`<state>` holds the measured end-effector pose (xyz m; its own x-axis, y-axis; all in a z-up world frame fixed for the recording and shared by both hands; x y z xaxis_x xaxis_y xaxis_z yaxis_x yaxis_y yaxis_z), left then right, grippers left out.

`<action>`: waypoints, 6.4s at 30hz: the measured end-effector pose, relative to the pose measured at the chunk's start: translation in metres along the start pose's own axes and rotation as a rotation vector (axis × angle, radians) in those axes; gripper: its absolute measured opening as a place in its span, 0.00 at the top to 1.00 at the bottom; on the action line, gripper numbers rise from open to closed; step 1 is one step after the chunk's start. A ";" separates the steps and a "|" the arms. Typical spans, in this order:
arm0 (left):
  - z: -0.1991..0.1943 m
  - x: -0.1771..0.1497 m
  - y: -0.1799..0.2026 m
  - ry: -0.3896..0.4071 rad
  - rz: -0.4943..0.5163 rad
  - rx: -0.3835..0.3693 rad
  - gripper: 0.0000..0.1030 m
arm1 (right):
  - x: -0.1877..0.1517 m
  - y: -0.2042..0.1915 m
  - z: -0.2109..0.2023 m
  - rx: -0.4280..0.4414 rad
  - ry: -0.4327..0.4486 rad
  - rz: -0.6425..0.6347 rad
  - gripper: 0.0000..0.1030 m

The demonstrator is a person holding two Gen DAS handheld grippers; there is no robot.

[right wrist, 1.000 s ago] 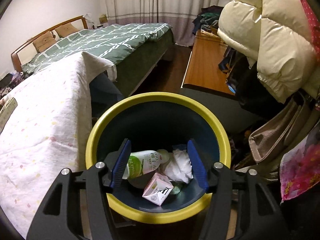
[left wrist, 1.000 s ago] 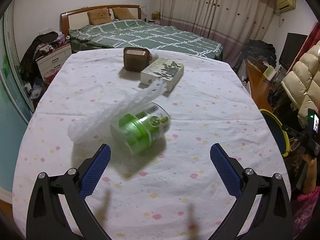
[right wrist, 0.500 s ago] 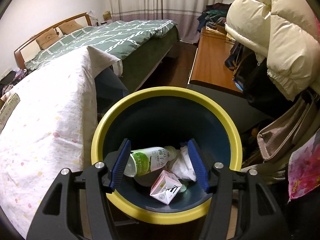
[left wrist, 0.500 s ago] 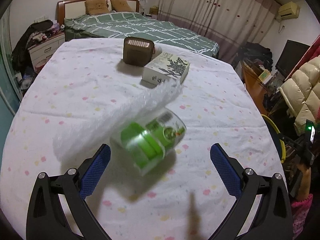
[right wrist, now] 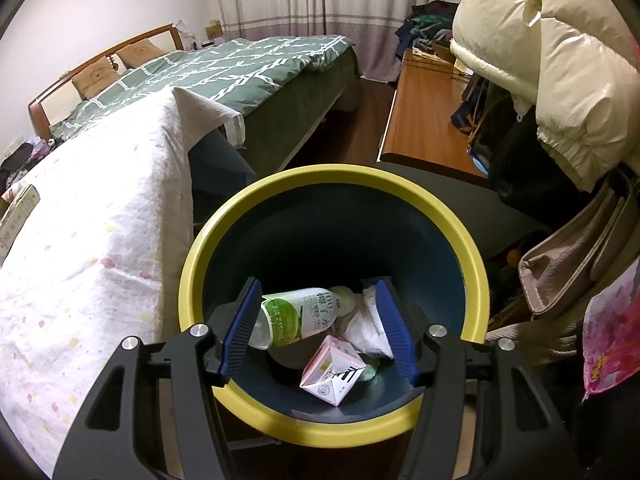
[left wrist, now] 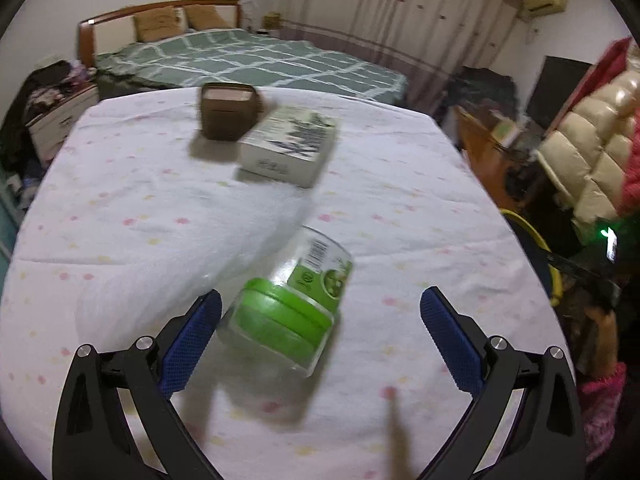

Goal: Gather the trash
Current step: 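Grasp the green-capped plastic jar with the left gripper, then carry the green-capped jar over the bin and open the left gripper, then grasp the bubble wrap sheet with the right gripper and lift it, then carry the bubble wrap into the bin and open the right gripper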

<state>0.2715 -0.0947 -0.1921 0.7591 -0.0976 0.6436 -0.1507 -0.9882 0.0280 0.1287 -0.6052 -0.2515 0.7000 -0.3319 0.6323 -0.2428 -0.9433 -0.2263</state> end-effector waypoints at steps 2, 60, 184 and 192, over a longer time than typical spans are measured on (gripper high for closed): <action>0.004 0.000 0.005 0.007 0.035 0.036 0.06 | 0.000 -0.002 0.001 0.006 -0.002 -0.001 0.45; 0.056 0.005 0.455 -0.119 0.644 -0.314 0.51 | -0.051 0.091 -0.119 -0.023 0.122 0.099 0.45; -0.108 0.015 -0.001 0.166 0.006 0.130 0.05 | 0.038 0.011 -0.051 -0.008 0.113 0.049 0.90; -0.093 0.017 0.008 0.133 0.020 0.115 0.05 | 0.030 0.031 -0.027 -0.032 0.066 0.091 0.71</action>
<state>0.2242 -0.0937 -0.1104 0.6649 -0.1080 0.7391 -0.0853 -0.9940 -0.0686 0.1243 -0.6448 -0.2197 0.6286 -0.4147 0.6579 -0.3252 -0.9086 -0.2620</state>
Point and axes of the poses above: each gripper's, at about its wrist camera, not at the fingertips, and z roughly the way its jaws point, y to its right, x to its top, the point moved 9 cm from there along z, roughly the way its jaws point, and after that the axes turned 14 degrees about x, right-handed, at the moved point
